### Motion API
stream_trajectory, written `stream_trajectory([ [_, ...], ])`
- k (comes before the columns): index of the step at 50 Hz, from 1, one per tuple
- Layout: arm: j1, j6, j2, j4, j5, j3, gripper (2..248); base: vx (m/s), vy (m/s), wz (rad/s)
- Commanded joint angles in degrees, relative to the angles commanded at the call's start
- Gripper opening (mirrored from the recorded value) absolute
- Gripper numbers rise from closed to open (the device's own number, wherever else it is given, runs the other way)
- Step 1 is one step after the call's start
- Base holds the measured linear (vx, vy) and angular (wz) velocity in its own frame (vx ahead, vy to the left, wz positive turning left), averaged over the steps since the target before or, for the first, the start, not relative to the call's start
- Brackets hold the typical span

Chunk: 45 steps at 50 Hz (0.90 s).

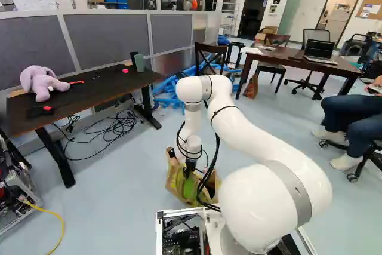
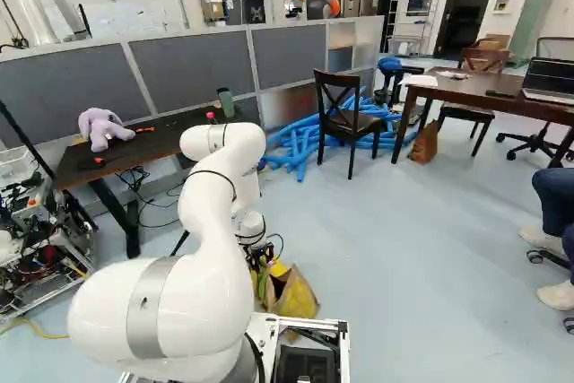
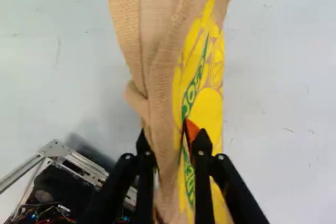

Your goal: Pick up the bag on the ground and place it on the table

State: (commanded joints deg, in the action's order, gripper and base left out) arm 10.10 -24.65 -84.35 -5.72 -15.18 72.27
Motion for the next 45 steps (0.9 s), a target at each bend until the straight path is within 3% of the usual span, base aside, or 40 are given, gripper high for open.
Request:
stream_trajectory([
  [2, 0.0, 0.0, 0.0, 0.0, 0.0, 0.0, 100, 0.000, 0.000, 0.000],
  [3, 0.0, 0.0, 0.0, 0.0, 0.0, 0.0, 63, 0.000, 0.000, 0.000],
  [7, 0.0, 0.0, 0.0, 0.0, 0.0, 0.0, 63, 0.000, 0.000, 0.000],
  [8, 0.0, 0.0, 0.0, 0.0, 0.0, 0.0, 27, 0.000, 0.000, 0.000],
  [45, 0.0, 0.0, 6.5, 0.1, 0.2, -5.9, 22, 0.000, 0.000, 0.000],
])
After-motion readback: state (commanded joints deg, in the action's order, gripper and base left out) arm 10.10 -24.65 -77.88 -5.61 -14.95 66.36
